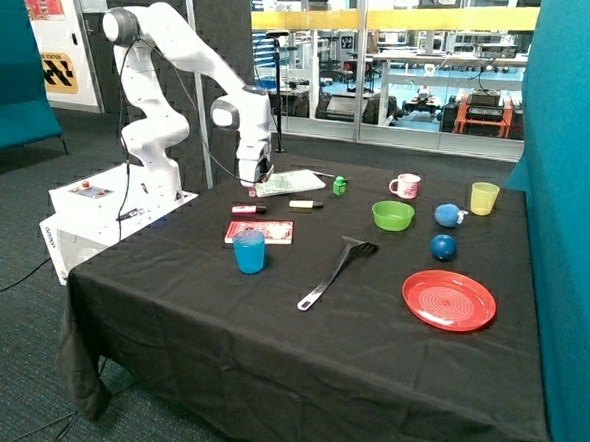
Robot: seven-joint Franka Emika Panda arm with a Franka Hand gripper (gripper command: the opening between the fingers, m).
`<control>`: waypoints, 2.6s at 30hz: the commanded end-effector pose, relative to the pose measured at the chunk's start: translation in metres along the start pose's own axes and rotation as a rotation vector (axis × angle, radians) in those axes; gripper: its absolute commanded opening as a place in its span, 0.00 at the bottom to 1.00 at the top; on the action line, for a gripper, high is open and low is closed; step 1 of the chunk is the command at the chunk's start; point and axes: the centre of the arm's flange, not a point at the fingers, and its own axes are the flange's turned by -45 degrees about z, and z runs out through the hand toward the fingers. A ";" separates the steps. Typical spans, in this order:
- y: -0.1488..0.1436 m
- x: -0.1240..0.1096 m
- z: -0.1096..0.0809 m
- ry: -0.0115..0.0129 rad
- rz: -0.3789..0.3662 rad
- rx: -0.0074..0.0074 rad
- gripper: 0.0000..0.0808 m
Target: Put a highlighter on each book
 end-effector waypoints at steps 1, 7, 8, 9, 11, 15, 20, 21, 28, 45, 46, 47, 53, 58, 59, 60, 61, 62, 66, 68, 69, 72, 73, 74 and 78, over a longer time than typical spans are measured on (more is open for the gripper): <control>0.008 -0.013 0.026 -0.0021 0.001 0.0001 0.57; 0.010 -0.017 0.033 -0.0021 0.008 0.0001 0.56; 0.011 -0.018 0.034 -0.0021 0.008 0.0001 0.57; 0.011 -0.019 0.035 -0.0021 0.006 0.0001 0.57; 0.012 -0.019 0.036 -0.0021 0.006 0.0001 0.57; 0.013 -0.019 0.035 -0.0021 0.002 0.0001 0.63; 0.016 -0.016 0.031 -0.0021 -0.007 0.0002 0.68; 0.017 -0.014 0.030 -0.0021 -0.015 0.0002 0.69; 0.020 -0.012 0.033 -0.0021 -0.022 0.0002 0.71; 0.015 -0.020 0.055 -0.0020 -0.036 0.0002 0.68; 0.014 -0.019 0.055 -0.0020 -0.037 0.0002 0.68; 0.013 -0.019 0.055 -0.0020 -0.038 0.0002 0.68; 0.011 -0.011 0.053 -0.0020 -0.042 0.0002 0.66; 0.010 -0.006 0.053 -0.0020 -0.043 0.0002 0.65; 0.010 -0.006 0.053 -0.0020 -0.042 0.0002 0.65; 0.011 -0.006 0.054 -0.0020 -0.041 0.0002 0.64; 0.011 -0.007 0.055 -0.0020 -0.040 0.0002 0.64; 0.011 -0.007 0.056 -0.0020 -0.038 0.0002 0.64; 0.012 -0.009 0.058 -0.0020 -0.035 0.0002 0.63; 0.013 -0.009 0.058 -0.0020 -0.034 0.0002 0.63; 0.013 -0.009 0.058 -0.0020 -0.034 0.0002 0.63; 0.015 -0.008 0.059 -0.0020 -0.033 0.0002 0.62; 0.015 -0.008 0.059 -0.0020 -0.032 0.0002 0.62; 0.015 -0.007 0.060 -0.0020 -0.032 0.0002 0.62; 0.016 -0.004 0.061 -0.0020 -0.031 0.0002 0.62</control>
